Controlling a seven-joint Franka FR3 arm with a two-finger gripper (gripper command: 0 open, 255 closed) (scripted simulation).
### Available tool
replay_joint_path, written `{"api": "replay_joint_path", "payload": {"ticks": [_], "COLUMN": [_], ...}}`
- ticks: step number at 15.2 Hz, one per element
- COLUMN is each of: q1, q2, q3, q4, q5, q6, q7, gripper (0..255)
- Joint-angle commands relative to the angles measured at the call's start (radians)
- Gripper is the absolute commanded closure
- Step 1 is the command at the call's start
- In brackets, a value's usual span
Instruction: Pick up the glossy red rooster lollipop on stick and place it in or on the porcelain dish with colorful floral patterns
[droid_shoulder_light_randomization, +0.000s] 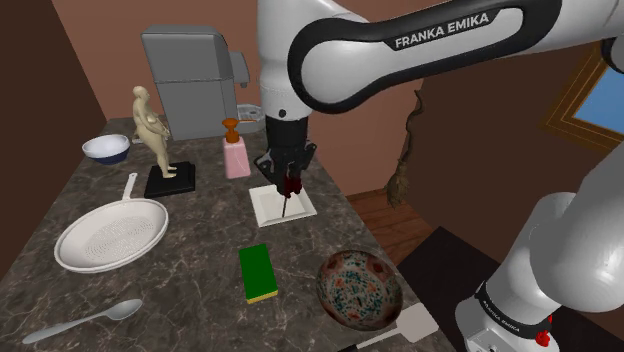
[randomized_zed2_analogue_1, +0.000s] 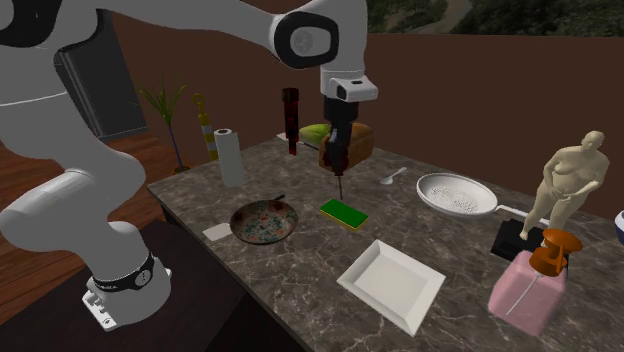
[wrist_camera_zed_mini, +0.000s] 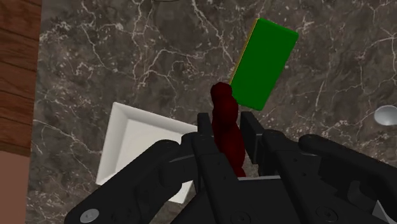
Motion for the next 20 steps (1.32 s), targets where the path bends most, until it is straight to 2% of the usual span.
{"api": "replay_joint_path", "payload": {"ticks": [1,8,14,20], "q1": [0.007,0.063,0.139,0.145], "q2": [-0.081,-0.366,-0.615,-0.608], "q3": [0.000,-0.012,-0.023,-0.006], "q4": [-0.084,-0.316,-0.473,-0.548], "q5": [0.033,0.136,0.206,0.219], "q6": [0.009,-0.031,-0.121,-0.038], "q7": [-0.007,-0.023,-0.007,-0.008], "gripper": [255,255,255,255]}}
